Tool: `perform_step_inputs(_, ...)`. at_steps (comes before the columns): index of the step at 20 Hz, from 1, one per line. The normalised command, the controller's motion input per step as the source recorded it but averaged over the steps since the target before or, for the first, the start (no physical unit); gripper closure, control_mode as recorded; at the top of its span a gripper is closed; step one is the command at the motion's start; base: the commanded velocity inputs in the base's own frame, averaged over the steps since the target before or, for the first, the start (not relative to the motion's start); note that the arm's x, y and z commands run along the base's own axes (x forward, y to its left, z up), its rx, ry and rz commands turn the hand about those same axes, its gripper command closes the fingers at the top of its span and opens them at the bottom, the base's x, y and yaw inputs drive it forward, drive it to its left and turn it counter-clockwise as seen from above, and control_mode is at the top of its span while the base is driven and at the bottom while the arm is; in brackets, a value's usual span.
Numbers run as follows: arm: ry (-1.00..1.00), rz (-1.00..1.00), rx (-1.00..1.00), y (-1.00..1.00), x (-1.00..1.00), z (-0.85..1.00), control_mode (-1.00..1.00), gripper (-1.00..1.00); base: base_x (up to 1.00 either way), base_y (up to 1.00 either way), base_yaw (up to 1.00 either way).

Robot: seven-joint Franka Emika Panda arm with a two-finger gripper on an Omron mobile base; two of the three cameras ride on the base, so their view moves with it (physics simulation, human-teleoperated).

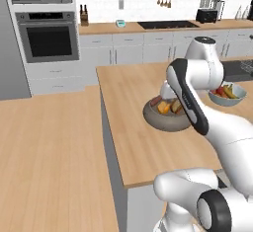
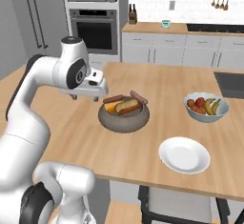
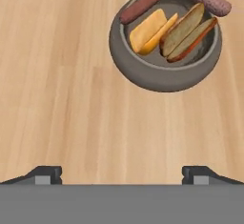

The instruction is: Place one bun and one sausage from the bowl on each plate.

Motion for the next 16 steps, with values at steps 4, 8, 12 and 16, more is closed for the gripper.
perform_step_inputs(4,0.04,-0.46,0.08,-1.00,0.98,-0.17,-1.00,-1.00,0.00,0.00,0.00)
perform_step_inputs(8,0.00,-0.38,0.11,-0.92,0.99,-0.42,-1.00,-1.00,0.00,0.00,0.00)
perform_step_inputs(12,0.00,-0.48,0.20,-0.70,1.00,-0.94,-1.00,-1.00,0.00,0.00,0.00)
perform_step_inputs(16,0.02,-0.32,0.15,-0.01,0.99,-0.49,-1.00,-1.00,0.00,0.00,0.00)
